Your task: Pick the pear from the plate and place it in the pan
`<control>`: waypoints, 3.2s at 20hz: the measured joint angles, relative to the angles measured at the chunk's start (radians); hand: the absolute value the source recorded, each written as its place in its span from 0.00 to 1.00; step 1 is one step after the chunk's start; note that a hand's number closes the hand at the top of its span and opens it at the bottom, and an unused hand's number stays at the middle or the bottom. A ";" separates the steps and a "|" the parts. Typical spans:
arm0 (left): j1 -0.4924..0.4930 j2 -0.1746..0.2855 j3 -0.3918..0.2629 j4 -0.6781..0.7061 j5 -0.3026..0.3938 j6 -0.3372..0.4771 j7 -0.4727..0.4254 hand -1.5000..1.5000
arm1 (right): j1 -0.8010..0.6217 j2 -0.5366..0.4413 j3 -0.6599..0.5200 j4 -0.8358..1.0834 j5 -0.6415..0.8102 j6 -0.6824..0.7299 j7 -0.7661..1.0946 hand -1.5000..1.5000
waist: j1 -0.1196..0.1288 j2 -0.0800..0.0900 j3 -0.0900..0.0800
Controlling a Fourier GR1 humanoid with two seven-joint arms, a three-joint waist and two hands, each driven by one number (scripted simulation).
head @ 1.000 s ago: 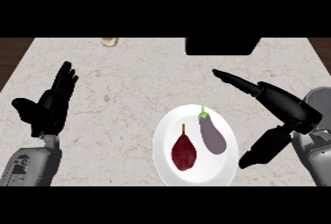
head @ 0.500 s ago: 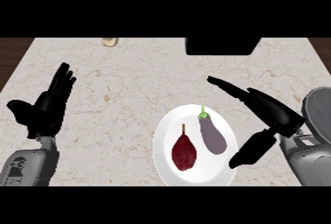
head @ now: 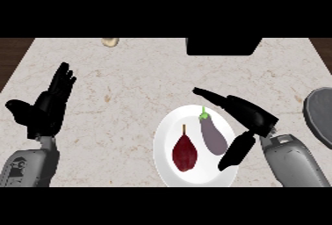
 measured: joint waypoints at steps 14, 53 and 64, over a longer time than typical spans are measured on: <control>-0.009 -0.006 0.026 0.012 -0.012 -0.026 -0.002 0.50 | -0.026 0.065 0.070 0.082 0.228 0.041 -0.032 0.00 | 0.000 0.000 0.000; 0.009 -0.042 0.050 0.007 -0.051 -0.045 -0.019 0.50 | -0.036 0.237 0.154 0.372 0.642 -0.022 -0.305 1.00 | -0.001 -0.004 0.000; 0.020 -0.037 0.069 -0.004 -0.053 -0.027 0.005 0.50 | 0.084 0.245 0.011 0.227 0.797 -0.226 0.099 1.00 | -0.046 -0.015 -0.002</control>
